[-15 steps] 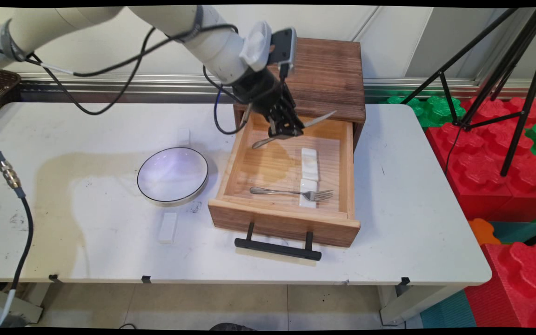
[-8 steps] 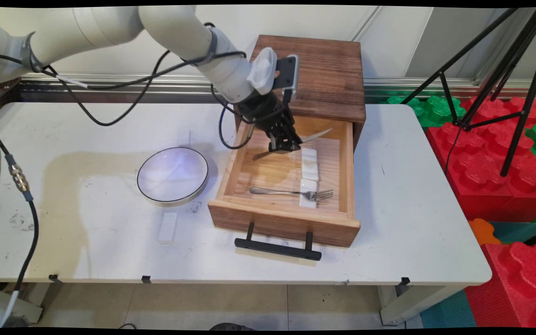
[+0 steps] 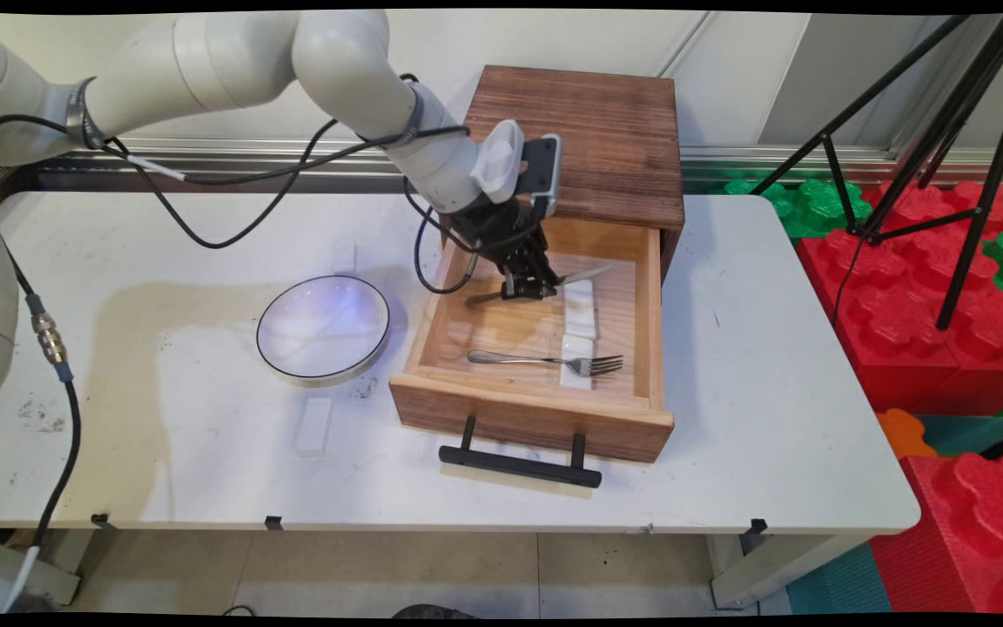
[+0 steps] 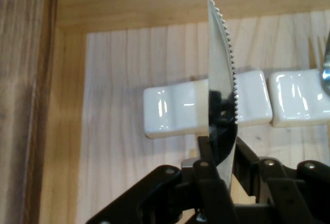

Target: Place the picked object into the drawer

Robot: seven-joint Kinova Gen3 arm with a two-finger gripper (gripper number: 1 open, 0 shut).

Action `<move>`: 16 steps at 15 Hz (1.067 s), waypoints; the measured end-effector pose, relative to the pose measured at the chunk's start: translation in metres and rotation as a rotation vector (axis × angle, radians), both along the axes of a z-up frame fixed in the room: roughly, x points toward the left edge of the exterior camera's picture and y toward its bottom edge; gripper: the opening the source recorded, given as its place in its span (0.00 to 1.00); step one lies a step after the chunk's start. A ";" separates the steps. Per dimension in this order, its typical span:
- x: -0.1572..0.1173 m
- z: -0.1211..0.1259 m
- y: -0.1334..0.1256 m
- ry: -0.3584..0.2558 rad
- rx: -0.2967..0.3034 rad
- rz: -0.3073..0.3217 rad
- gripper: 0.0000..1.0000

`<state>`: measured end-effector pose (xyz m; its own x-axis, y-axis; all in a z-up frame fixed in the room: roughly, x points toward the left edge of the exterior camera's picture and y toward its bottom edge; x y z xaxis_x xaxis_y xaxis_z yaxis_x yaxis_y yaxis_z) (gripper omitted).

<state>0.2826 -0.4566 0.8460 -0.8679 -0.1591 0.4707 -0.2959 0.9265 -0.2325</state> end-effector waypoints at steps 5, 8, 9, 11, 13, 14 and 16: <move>-0.001 -0.016 -0.005 -0.021 0.012 -0.010 0.00; -0.003 -0.020 -0.008 -0.018 0.008 -0.003 0.00; -0.003 -0.022 -0.009 -0.014 0.005 0.003 0.00; -0.005 -0.024 -0.012 -0.005 0.000 0.014 0.00; -0.006 -0.025 -0.013 0.003 -0.002 0.023 1.00; -0.007 -0.026 -0.014 0.008 -0.002 0.026 1.00; -0.008 -0.027 -0.015 0.017 -0.004 0.034 1.00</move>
<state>0.2747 -0.4716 0.8195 -0.8536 -0.1868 0.4863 -0.3314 0.9150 -0.2303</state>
